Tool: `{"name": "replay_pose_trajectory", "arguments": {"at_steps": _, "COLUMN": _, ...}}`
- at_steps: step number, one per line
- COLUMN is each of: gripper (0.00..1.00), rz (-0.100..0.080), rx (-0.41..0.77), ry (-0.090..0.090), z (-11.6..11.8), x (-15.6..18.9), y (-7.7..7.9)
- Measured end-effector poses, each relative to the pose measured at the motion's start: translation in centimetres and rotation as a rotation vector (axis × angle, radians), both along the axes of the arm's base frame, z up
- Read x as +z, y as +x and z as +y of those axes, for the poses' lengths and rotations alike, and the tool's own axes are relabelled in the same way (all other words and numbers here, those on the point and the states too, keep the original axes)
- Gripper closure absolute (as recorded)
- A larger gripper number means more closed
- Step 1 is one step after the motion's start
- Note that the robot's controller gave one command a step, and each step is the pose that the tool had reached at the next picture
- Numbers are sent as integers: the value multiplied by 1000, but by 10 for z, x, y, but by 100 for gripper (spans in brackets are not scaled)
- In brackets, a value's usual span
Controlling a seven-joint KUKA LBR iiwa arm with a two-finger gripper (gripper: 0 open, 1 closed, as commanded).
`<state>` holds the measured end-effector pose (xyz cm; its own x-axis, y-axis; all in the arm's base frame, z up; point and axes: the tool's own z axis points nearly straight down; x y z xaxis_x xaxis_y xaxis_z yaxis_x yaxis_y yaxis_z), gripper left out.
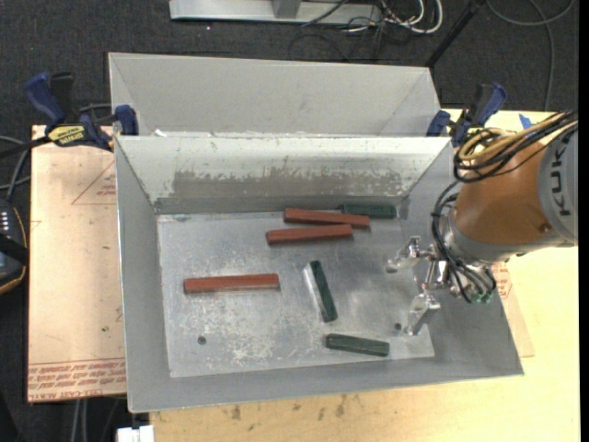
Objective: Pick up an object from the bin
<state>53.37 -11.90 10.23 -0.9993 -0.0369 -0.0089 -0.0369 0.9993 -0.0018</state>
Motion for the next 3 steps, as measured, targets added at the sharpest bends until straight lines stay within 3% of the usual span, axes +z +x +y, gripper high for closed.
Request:
{"name": "replay_pose_trajectory", "arguments": {"at_steps": 1, "gripper": 0, "rz": 11, "rx": -80, "ry": -1, "z": 41, "x": -23, "y": 11}}
{"name": "replay_pose_trajectory", "arguments": {"at_steps": 2, "gripper": 0, "rz": 15, "rx": -302, "ry": 4, "z": 58, "x": 28, "y": -10}}
{"name": "replay_pose_trajectory", "arguments": {"at_steps": 3, "gripper": 100, "rz": -3, "rx": 124, "ry": -3, "z": 83, "x": -19, "y": -27}}
